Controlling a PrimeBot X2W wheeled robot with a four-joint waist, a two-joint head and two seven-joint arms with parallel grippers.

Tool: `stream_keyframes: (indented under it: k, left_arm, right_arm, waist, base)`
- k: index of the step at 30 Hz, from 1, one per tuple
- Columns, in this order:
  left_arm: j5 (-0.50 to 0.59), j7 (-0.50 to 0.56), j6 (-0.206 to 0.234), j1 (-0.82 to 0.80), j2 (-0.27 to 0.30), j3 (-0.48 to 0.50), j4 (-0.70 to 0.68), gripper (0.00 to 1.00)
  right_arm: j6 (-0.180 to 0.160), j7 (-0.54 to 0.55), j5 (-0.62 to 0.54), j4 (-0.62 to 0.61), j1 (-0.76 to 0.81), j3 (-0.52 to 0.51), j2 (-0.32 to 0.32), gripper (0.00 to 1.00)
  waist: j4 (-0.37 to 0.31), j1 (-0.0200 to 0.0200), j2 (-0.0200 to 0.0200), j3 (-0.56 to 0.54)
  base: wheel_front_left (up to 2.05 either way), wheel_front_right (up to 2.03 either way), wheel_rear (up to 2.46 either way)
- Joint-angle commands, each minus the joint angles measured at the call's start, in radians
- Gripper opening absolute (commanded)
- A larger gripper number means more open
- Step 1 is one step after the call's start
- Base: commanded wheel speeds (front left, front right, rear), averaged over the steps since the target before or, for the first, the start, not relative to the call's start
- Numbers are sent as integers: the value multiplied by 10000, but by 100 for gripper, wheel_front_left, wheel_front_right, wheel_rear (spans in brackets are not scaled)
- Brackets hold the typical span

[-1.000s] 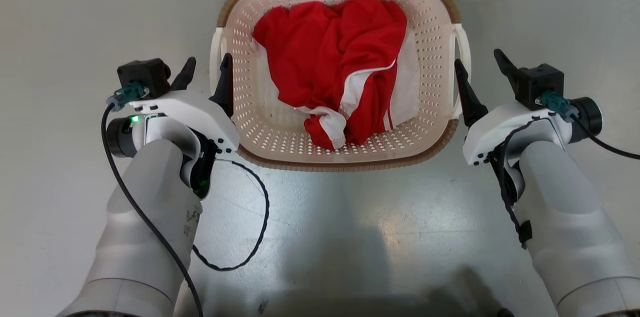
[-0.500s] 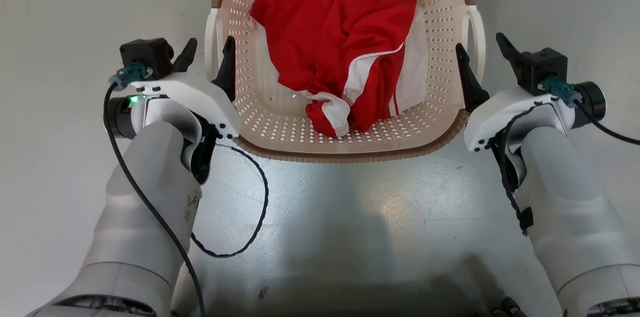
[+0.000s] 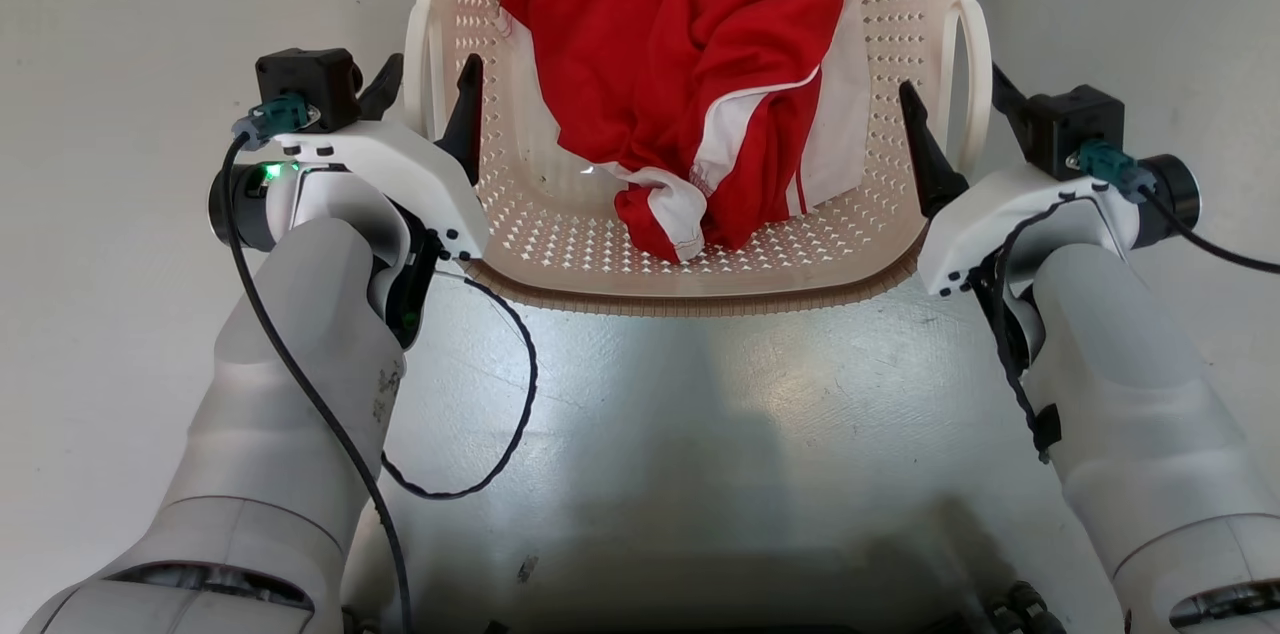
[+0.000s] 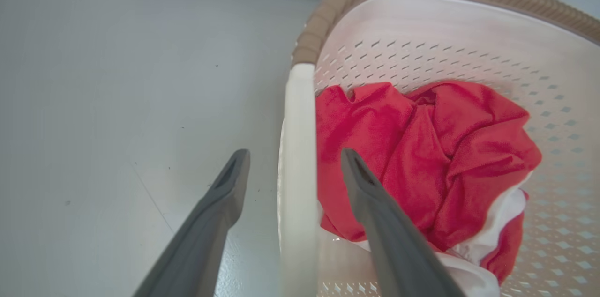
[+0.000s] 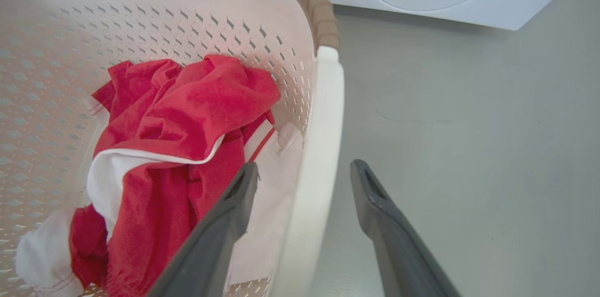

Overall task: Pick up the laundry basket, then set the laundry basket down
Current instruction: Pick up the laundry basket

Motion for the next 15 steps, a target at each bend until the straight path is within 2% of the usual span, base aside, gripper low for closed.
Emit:
stream_keyframes:
  k: [1,15]
  left_arm:
    - [159,-62,0,96,236,111,-12,100]
    - [234,-63,39,-102,231,-19,293,100]
  right_arm:
    - [62,-106,136,-1,215,232,194,100]
    - [62,-107,743,407,-37,730,194,100]
  waist:
    - [-2,0,0,27]
    - [-4,0,0,172]
  base:
    - [0,0,0]
    - [0,0,0]
